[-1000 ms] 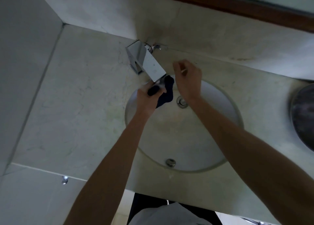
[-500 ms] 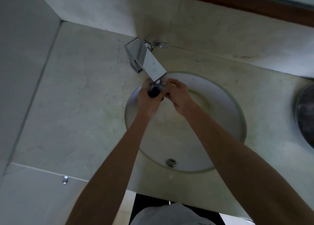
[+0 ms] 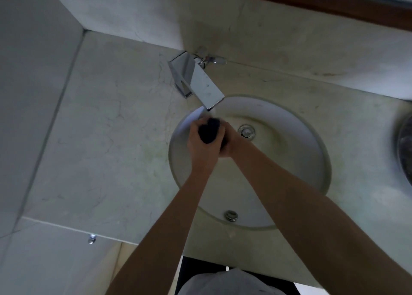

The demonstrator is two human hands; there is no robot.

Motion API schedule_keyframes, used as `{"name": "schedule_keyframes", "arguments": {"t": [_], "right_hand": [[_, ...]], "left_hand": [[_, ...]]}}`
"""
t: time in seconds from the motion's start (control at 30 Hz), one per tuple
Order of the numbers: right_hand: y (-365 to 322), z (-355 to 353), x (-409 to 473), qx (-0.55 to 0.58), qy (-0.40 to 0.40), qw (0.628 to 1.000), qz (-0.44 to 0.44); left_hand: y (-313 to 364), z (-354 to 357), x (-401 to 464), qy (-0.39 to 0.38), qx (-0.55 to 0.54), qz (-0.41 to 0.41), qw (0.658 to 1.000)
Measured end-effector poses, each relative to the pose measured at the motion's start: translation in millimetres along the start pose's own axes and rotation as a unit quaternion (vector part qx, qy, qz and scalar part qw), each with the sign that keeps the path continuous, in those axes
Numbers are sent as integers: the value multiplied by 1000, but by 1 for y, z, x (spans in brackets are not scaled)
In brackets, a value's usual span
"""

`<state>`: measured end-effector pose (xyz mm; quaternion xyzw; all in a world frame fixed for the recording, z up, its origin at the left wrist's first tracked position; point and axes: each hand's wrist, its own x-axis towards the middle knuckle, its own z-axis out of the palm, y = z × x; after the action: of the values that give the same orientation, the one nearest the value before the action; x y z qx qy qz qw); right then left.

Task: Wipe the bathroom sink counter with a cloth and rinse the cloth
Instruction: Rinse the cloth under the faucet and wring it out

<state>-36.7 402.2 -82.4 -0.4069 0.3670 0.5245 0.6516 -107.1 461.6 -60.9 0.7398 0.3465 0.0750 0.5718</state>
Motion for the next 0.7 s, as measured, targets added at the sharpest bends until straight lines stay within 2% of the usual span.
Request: {"name": "schedule_keyframes", "arguments": {"t": [0.1,0.2,0.3,0.43,0.47,0.6,0.7], "right_hand": [[-12,-9,6,-16,1,996,-86],[-22,-33,23,-134,94,973,-163],[-24,-42,13,-255,110,927,-251],[-12,-37,-6,-368,87,856,-353],[-9,-38,-8,-375,75,848,-368],[0,-42,-11,-417,49,823,-383],[1,-51,-15,-472,31,789,-393]], "left_hand": [[-21,-12,-7,-118,8,8,993],[-44,-19,-2,-203,0,-31,979],[-43,-16,13,-206,-26,-129,970],[-29,-1,37,-252,-206,-168,931],[-23,2,39,-241,-202,-174,933],[-18,11,43,-180,-79,-188,962],[-25,9,43,-195,-63,-184,961]]}}
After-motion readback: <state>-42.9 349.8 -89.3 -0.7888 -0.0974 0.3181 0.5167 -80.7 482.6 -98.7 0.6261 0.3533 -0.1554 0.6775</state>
